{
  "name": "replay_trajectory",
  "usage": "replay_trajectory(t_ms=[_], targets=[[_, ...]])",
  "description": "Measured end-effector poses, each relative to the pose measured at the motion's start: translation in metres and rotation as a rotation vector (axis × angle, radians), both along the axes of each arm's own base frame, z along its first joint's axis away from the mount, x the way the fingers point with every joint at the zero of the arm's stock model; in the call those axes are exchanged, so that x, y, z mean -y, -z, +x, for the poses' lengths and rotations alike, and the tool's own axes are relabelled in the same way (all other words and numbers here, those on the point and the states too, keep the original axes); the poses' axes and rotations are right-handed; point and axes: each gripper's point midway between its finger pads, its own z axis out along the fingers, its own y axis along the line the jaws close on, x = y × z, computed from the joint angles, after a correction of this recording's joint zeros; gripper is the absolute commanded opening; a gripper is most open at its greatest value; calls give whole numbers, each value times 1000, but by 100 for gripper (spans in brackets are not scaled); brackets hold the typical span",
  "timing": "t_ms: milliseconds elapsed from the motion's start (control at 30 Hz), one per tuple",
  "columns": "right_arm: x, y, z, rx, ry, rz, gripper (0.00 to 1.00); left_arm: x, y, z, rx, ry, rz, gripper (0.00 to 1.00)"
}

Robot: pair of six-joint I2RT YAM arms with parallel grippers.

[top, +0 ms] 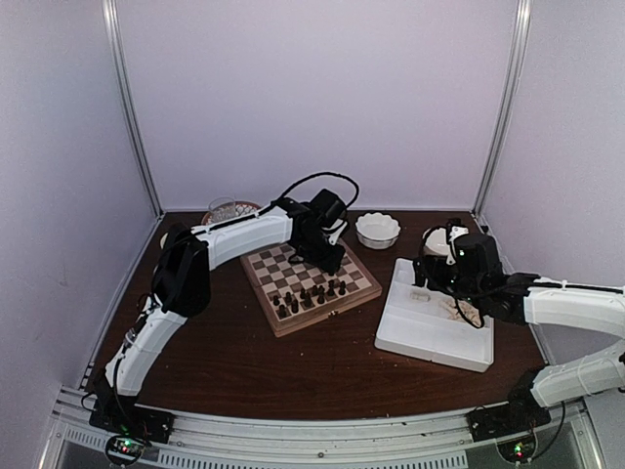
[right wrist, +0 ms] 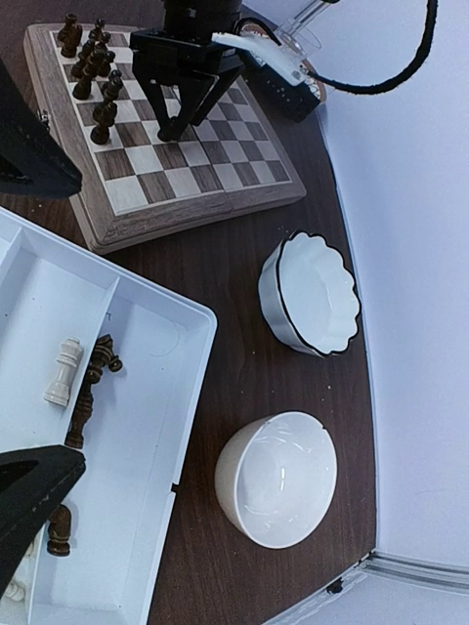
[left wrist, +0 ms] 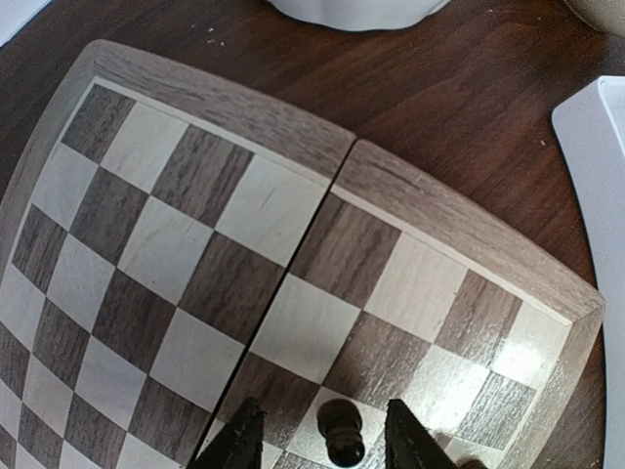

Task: Set up the chess pieces on the board
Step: Adjust the pawn at d7.

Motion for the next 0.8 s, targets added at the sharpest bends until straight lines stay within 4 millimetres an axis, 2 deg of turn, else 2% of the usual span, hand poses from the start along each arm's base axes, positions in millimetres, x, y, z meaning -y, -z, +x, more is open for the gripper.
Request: replay_trajectory(t_ms=[133,300,633,800], targets=[[0,-2,1,4,-1,-2,90,-1,3,0,-4,-1,6,30],[0,-2,1,7,-2,-10,90,-1,2,0,0,1,8,11],[0,-1,1,5,-2,-16,89,-4,3,-1,1,7,23,7],[0,1,2,-4,-3,-24,89,-12,4,-9,-16,13,47,7]])
